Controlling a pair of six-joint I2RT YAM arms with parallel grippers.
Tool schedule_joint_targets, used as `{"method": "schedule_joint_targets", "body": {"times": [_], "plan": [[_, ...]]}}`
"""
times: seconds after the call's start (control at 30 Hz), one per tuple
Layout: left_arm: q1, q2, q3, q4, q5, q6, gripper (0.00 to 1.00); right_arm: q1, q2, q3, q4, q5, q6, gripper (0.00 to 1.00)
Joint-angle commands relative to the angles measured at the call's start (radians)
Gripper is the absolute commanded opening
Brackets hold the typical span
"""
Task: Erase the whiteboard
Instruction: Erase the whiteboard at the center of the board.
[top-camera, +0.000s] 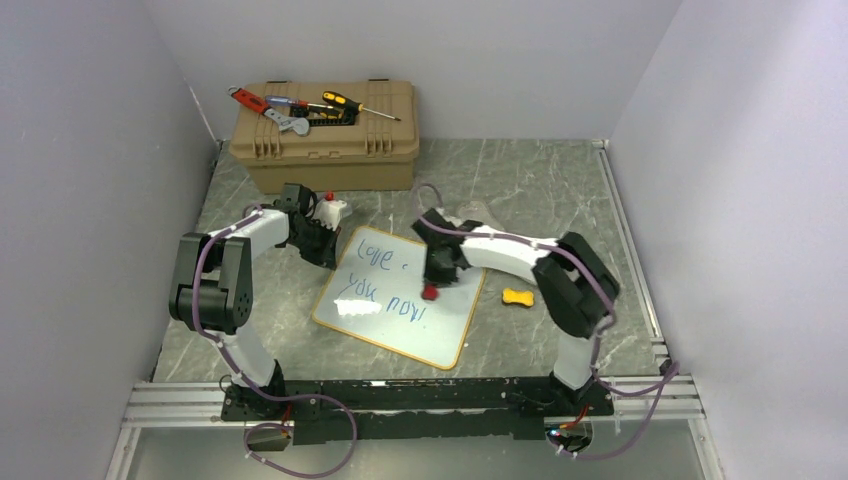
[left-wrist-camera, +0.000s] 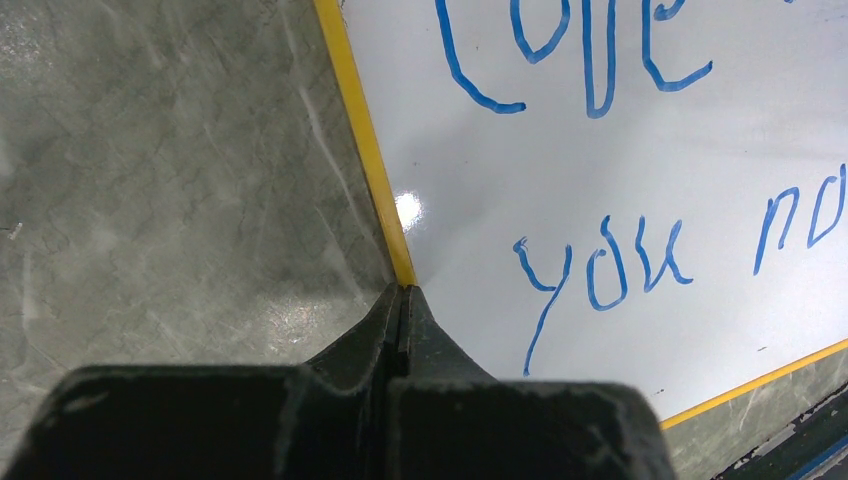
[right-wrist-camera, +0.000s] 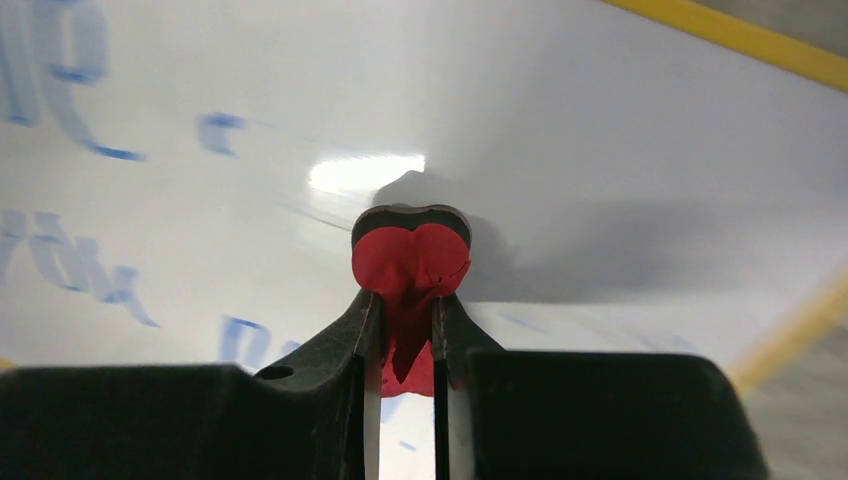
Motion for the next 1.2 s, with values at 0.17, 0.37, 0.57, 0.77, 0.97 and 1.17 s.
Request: {"method": "schedule_joint_targets", "body": {"times": [0.17,0.37,0.57,0.77,0.97,1.17], "plan": [[0.002,0.057,-0.03,-0.069,-0.051,0.026,0.0,-0.028,-0.149,-0.174,-0.293,0.142,-0.057,0.0],[0.002,0.058,-0.031,-0.072,-0.053,0.024,0.0,0.052,-0.04,-0.014,-0.358,0.166,-0.038,0.0],[0.003,0.05,-0.024,-0.08,-0.056,0.025,0.0,0.018,-0.12,0.016,-0.314,0.054,-0.133,0.0],[0.01,0.026,0.004,-0.108,-0.032,0.018,0.0,-0.164,-0.336,-0.053,-0.173,-0.485,-0.307,0.0],[0.01,0.037,0.019,-0.113,-0.024,0.014,0.0,-0.218,-0.426,-0.096,-0.057,-1.01,-0.391,0.0],[0.01,0.035,0.014,-0.106,-0.019,0.014,0.0,-0.216,-0.511,-0.166,0.221,-1.339,-0.245,0.0]]}}
